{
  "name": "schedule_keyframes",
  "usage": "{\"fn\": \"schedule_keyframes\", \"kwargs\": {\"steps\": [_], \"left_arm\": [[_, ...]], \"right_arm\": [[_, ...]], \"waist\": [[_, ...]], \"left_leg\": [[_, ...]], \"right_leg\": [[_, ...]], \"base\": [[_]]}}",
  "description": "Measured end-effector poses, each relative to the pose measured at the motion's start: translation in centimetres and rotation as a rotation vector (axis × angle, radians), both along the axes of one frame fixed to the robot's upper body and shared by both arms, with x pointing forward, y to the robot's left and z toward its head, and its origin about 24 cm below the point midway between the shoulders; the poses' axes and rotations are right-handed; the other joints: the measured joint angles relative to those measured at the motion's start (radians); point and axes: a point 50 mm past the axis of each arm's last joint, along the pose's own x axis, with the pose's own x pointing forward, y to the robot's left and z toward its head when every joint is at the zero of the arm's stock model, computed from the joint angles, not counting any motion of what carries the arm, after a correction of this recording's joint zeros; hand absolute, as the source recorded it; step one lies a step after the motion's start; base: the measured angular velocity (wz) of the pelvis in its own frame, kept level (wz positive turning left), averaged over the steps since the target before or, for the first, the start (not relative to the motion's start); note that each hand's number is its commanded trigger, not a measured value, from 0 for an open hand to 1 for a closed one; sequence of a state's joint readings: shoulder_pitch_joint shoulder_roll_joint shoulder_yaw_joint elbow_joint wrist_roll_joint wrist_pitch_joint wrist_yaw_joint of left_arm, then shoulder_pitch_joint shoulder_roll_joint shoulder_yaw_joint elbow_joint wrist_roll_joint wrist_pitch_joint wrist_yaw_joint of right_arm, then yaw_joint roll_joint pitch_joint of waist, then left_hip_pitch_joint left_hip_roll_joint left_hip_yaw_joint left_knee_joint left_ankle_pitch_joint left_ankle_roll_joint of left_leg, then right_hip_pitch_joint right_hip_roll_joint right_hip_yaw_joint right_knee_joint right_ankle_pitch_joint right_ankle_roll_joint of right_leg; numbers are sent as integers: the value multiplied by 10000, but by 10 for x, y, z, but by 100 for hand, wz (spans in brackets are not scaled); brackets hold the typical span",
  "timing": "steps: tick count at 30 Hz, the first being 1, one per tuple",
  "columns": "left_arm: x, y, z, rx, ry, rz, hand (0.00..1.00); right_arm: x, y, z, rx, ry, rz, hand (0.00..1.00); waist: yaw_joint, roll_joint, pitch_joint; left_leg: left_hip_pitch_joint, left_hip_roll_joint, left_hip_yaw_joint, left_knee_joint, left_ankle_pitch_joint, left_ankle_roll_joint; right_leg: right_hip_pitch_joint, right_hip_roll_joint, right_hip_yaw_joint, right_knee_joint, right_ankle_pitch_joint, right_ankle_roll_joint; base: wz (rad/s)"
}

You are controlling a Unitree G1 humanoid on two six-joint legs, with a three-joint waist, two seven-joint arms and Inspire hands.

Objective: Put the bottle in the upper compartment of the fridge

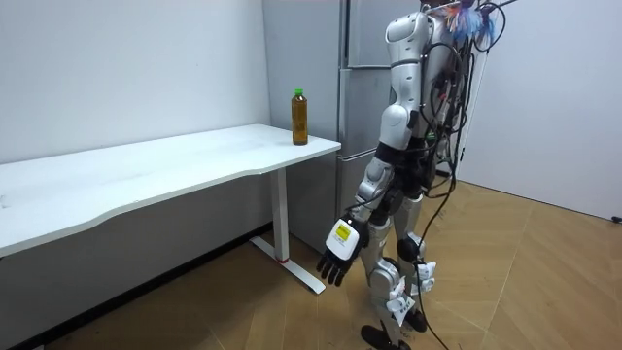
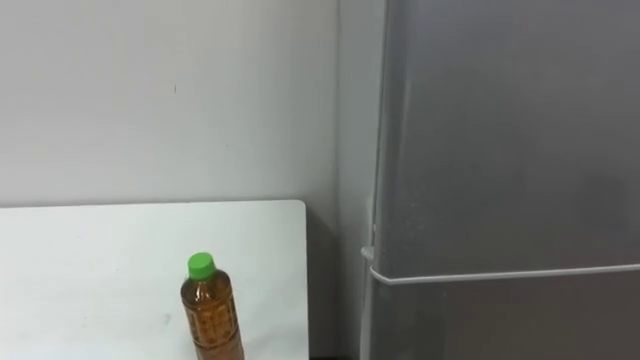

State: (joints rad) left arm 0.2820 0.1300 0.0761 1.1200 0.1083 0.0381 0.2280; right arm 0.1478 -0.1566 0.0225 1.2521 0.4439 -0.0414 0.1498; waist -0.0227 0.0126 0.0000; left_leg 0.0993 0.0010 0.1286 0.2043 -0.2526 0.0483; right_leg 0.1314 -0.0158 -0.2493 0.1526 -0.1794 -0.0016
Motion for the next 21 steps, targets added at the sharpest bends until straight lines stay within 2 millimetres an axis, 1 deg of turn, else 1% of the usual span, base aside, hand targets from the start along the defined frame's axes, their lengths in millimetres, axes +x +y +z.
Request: {"fn": "schedule_keyframes", "kwargs": {"steps": [5, 8, 10, 11, 13, 14, 15, 19, 21], "left_arm": [[-4, 5, 2, 468, -102, 884, 0], [-6, 11, 4, 775, -388, 2149, 0], [-6, 16, 6, 1068, -789, 3527, 0], [-6, 18, 6, 1141, -922, 3831, 0], [-2, 25, 10, 1505, -1628, 4996, 0], [-2, 26, 11, 1615, -1747, 5225, 0], [2, 28, 13, 1766, -2128, 5672, 0], [10, 36, 18, 2331, -2896, 6250, 0], [19, 41, 22, 2629, -3474, 6757, 0]], "right_arm": [[-1, -1, 0, -63, 125, -112, 0], [-1, -2, 0, -155, 124, -136, 0], [-2, -4, 1, -256, 114, -213, 0], [-2, -5, 1, -280, 120, -225, 0], [-5, -7, 1, -373, 178, -396, 0], [-6, -7, 1, -401, 185, -437, 0], [-5, -8, 1, -460, 170, -506, 0], [-6, -10, 2, -572, 167, -738, 0], [-6, -12, 2, -721, 201, -800, 0]], "waist": [[12, 22, -2], [11, 80, 2], [8, 134, 0], [8, 142, 2], [13, 175, 25], [22, 190, 32], [22, 217, 22], [53, 273, 34], [61, 300, 35]], "left_leg": [[7, -1, -8, 2, 0, 0], [2, -1, -36, 3, 0, 0], [5, -9, -71, 14, 1, -1], [7, -15, -100, 14, 1, 0], [97, -47, -224, -15, 2, 2], [147, -51, -230, -32, 2, 2], [192, -66, -240, -45, 1, 5], [215, -84, -240, -52, 1, 10], [248, -87, -245, -71, 0, 10]], "right_leg": [[24, -3, -13, -9, 0, 0], [12, -14, -16, 4, -1, -3], [23, -25, -25, 0, -2, -4], [33, -25, -31, -7, -2, -4], [125, -24, -29, -24, -11, 5], [135, -23, -30, -24, -17, 10], [147, -30, -26, -21, -39, 16], [148, -107, 3, -14, -46, 20], [146, -102, 32, -1, -48, 23]], "base": [[1], [0], [2], [5], [7], [0], [0], [-1], [-6]]}}
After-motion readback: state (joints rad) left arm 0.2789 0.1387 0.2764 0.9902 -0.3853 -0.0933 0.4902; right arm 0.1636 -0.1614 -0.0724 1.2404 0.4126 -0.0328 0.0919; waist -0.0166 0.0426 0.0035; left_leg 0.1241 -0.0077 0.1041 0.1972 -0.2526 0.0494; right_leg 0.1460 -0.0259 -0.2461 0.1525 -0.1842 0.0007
